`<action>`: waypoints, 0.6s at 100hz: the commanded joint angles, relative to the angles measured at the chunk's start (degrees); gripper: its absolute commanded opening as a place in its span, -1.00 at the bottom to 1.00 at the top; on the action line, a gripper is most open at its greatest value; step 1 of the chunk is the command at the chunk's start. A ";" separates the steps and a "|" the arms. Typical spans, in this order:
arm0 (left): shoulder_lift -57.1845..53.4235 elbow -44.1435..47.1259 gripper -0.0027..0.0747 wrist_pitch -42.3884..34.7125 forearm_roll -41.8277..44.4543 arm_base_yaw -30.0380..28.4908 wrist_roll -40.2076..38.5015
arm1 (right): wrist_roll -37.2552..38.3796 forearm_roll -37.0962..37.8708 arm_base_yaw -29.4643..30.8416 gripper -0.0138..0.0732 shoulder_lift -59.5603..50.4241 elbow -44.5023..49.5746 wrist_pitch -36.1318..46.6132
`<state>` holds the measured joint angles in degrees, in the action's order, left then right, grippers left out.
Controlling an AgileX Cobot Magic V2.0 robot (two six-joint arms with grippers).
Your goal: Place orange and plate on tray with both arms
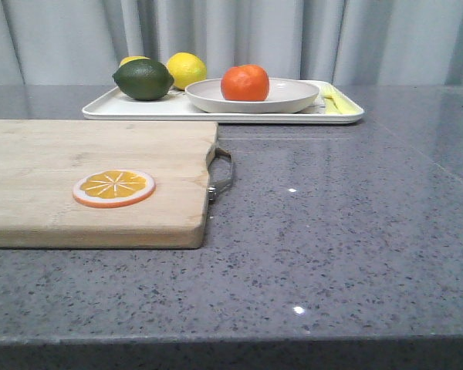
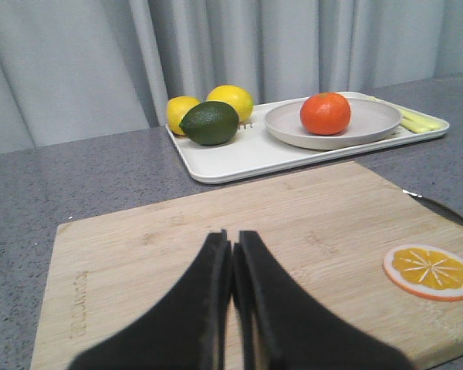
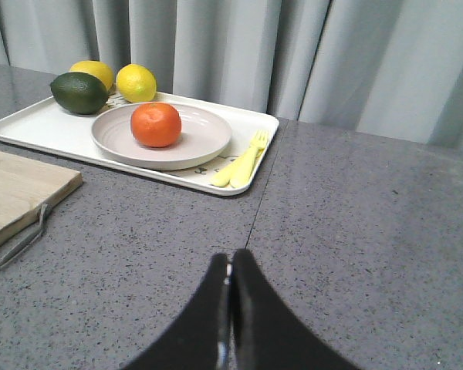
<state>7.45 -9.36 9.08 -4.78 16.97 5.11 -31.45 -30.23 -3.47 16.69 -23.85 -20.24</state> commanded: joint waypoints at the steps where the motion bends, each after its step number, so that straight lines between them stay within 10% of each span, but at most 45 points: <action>1: -2.15 0.37 -0.98 -5.02 4.78 -0.48 -5.11 | -0.64 -1.04 0.34 -0.92 0.44 -1.48 4.30; 60: -9.64 9.91 -0.98 -5.77 7.29 -9.60 -5.11 | -0.64 -1.04 0.34 -0.92 0.44 -1.48 4.29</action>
<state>-0.25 -0.01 9.10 1.90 7.39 0.68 -31.56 -30.23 -3.47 16.69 -23.85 -20.21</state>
